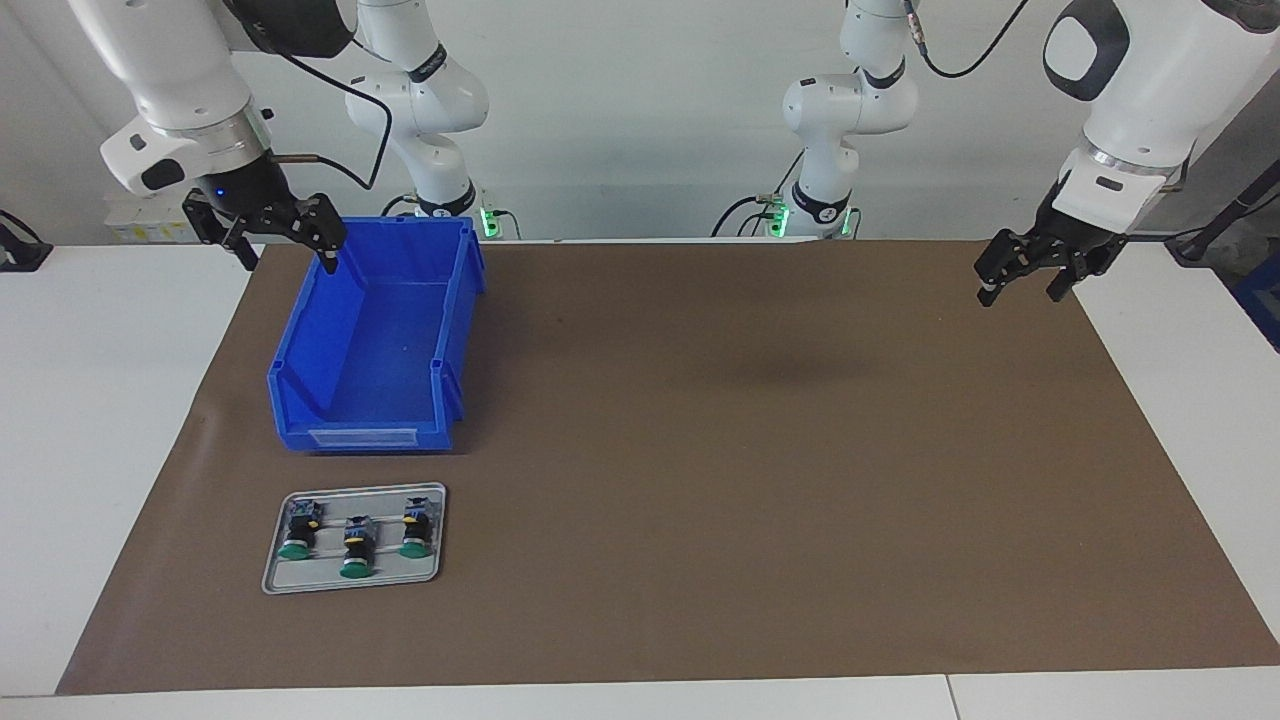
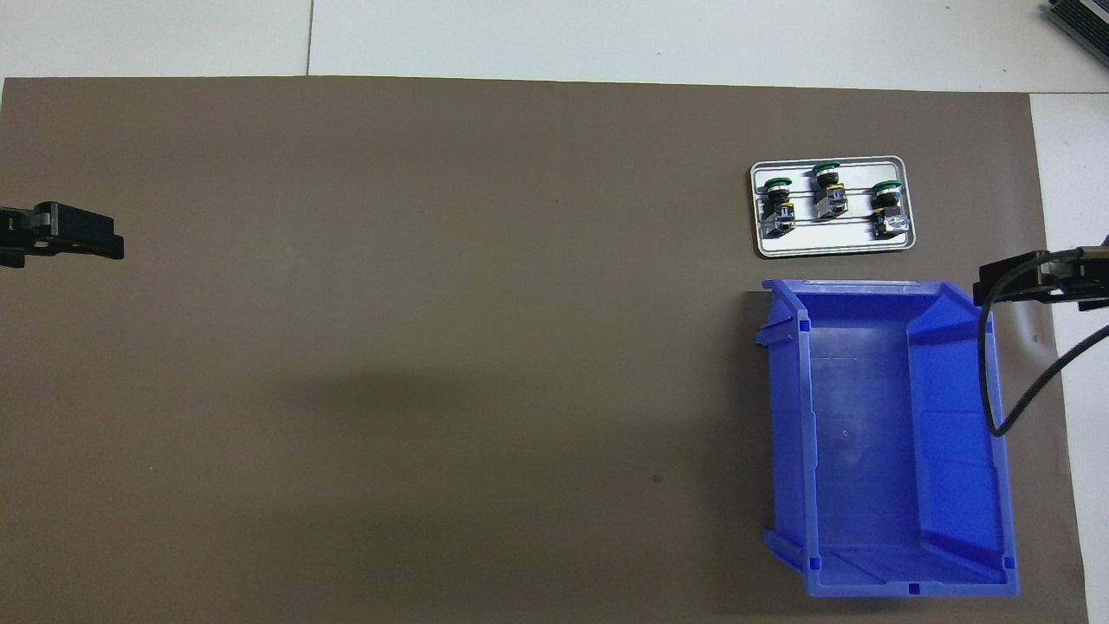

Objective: Place and press button with both arms

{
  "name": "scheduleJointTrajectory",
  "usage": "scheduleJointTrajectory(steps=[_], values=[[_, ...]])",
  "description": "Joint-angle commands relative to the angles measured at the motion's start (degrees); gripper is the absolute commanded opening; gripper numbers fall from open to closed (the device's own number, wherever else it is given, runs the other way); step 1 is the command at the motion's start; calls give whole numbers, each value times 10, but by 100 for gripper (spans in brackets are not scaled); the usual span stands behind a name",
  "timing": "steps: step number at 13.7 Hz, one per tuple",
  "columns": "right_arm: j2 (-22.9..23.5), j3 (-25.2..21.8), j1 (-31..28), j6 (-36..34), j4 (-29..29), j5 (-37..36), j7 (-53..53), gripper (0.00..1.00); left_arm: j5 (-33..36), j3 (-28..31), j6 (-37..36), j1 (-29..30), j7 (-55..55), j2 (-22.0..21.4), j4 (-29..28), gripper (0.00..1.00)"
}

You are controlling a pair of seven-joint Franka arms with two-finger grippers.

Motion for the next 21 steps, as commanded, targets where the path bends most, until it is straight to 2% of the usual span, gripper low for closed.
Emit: scheduleJointTrajectory(steps=[1, 6, 8, 10, 12, 16, 18, 21], values=[[-10, 2, -3, -1, -10, -7, 12, 100, 8, -3, 0, 6, 7, -16, -18, 100], [-13, 2, -3, 9, -22, -7, 5, 100, 8, -4, 0, 7, 7, -16, -18, 100], [-14, 2, -4, 64, -39, -7, 2, 100, 8, -3, 0, 6, 7, -16, -18, 100], [10, 2, -9, 121, -46, 3, -4, 100, 8, -3, 0, 7, 7, -16, -18, 100], [61, 2, -12, 169, -30, 22, -16, 100, 8, -3, 0, 6, 7, -16, -18, 100], [167, 2, -22, 321, -27, 25, -41, 100, 8, -4, 0, 6, 7, -16, -18, 100], [216, 3, -19, 396, -27, 48, -40, 100, 8, -4, 0, 7, 7, -16, -18, 100], [268, 3, -19, 473, -26, 50, -41, 100, 8, -3, 0, 6, 7, -16, -18, 100]])
